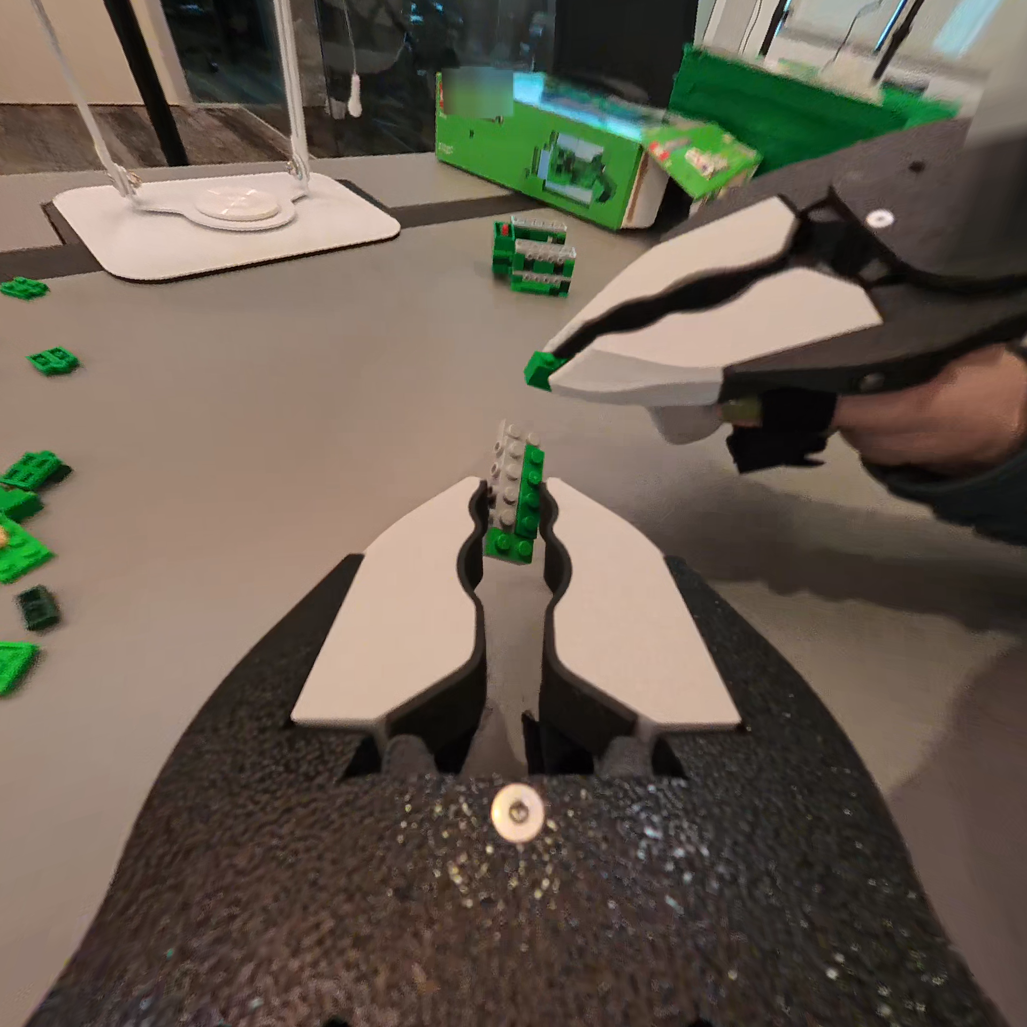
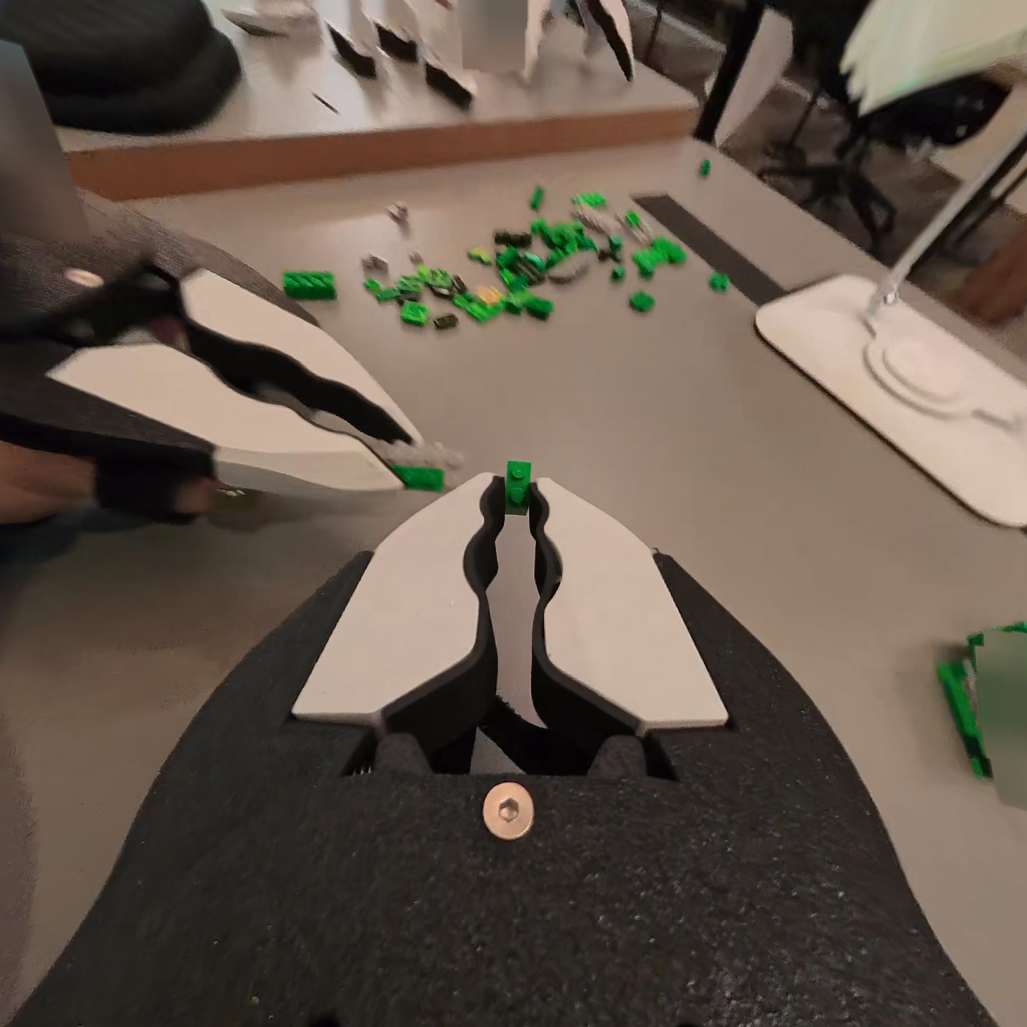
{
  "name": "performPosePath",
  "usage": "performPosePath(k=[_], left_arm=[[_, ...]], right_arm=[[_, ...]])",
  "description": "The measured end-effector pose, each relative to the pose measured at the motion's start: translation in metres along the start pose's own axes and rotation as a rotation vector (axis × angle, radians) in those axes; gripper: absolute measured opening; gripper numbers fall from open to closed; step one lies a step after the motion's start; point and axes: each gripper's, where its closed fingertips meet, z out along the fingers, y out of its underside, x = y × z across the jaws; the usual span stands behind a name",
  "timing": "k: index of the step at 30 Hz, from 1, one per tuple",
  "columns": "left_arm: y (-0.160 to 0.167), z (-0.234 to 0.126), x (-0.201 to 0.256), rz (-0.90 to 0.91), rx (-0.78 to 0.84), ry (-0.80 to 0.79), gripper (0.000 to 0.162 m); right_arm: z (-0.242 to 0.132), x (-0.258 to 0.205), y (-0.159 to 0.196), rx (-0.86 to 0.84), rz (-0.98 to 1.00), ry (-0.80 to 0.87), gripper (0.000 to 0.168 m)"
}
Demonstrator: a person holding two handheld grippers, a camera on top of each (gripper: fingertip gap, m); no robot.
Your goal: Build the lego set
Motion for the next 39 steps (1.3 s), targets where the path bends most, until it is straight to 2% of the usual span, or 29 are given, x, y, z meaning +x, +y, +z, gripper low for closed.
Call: performPosePath(k=[6,19,31,33,36,39], left_arm=[[-0.006,0.002,0.003,-0.178,0.056,0.067,0.016],[-0.008,0.002,0.005,-0.180,0.074,0.079,0.016],[-0.009,0.001,0.007,-0.207,0.077,0.106,0.016],[-0.009,0.001,0.006,-0.220,0.079,0.114,0.016],[-0.012,-0.002,0.006,-0.256,0.088,0.135,0.016],[-0.015,-0.004,0.007,-0.306,0.093,0.172,0.016]], right_arm=[[0.000,-0.016,-0.008,-0.050,-0.174,0.002,0.007],[0.007,-0.018,-0.005,-0.115,-0.176,0.019,0.008],[0.005,-0.020,-0.005,-0.130,-0.160,-0.027,0.019],[0.003,-0.019,-0.006,-0.127,-0.178,-0.028,0.025],[-0.007,-0.020,-0.014,-0.051,-0.293,-0.076,0.045],[-0.012,-0.013,-0.014,0.006,-0.619,-0.015,0.064]])
